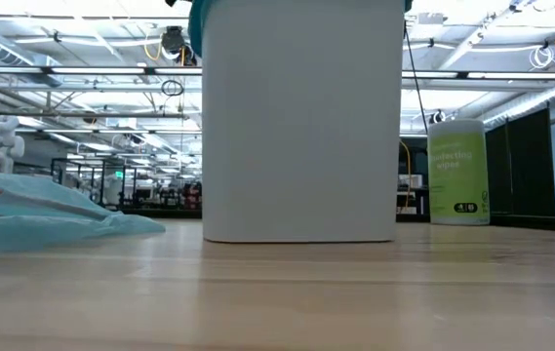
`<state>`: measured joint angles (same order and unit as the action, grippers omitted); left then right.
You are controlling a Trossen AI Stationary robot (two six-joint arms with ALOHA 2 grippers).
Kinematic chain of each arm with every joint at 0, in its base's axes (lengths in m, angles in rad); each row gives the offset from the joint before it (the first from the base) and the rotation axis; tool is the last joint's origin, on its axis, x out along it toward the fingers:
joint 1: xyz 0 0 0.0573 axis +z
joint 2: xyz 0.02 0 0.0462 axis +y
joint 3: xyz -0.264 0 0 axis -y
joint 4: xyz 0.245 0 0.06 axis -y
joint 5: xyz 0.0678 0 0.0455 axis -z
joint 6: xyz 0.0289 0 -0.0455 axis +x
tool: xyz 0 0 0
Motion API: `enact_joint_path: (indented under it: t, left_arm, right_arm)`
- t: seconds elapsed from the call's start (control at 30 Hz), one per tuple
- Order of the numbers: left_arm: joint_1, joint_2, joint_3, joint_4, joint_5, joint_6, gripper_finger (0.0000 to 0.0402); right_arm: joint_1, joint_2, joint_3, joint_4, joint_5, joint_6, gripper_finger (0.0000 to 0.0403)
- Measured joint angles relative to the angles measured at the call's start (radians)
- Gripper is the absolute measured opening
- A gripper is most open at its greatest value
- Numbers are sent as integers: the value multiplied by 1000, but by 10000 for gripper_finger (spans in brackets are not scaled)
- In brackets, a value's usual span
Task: Place trash/remove bag and relplace
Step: Remove the blue trash bag from the white trash bin
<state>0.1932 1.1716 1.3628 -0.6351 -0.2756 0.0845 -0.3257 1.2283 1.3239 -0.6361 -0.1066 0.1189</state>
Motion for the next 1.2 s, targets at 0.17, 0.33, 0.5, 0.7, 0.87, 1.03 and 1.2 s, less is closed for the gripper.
enact_joint_path:
  t: [0.17,0.33,0.5,0.7,0.87,1.03,1.2]
  left_arm:
    - [-22,-47,0,-84,6,-67,0]
    - [-55,-74,0,-143,14,-128,0]
    - [-110,-75,0,-151,35,-155,0]
    - [-164,-75,0,-153,-50,-151,0]
    - [-172,-74,0,-153,-95,-151,0]
    - [-172,-74,0,-165,-97,-158,0]
    - [-172,-71,0,-194,-97,-173,0]
  right_arm:
    - [-10,32,0,-11,-5,45,204]
    - [-19,62,0,-11,-5,75,172]
    - [-12,56,0,28,46,21,55]
    - [42,28,0,126,77,-123,7]
    - [133,28,0,184,89,-261,1]
    - [176,27,2,176,292,-146,1]
    - [127,22,36,-3,274,9,31]
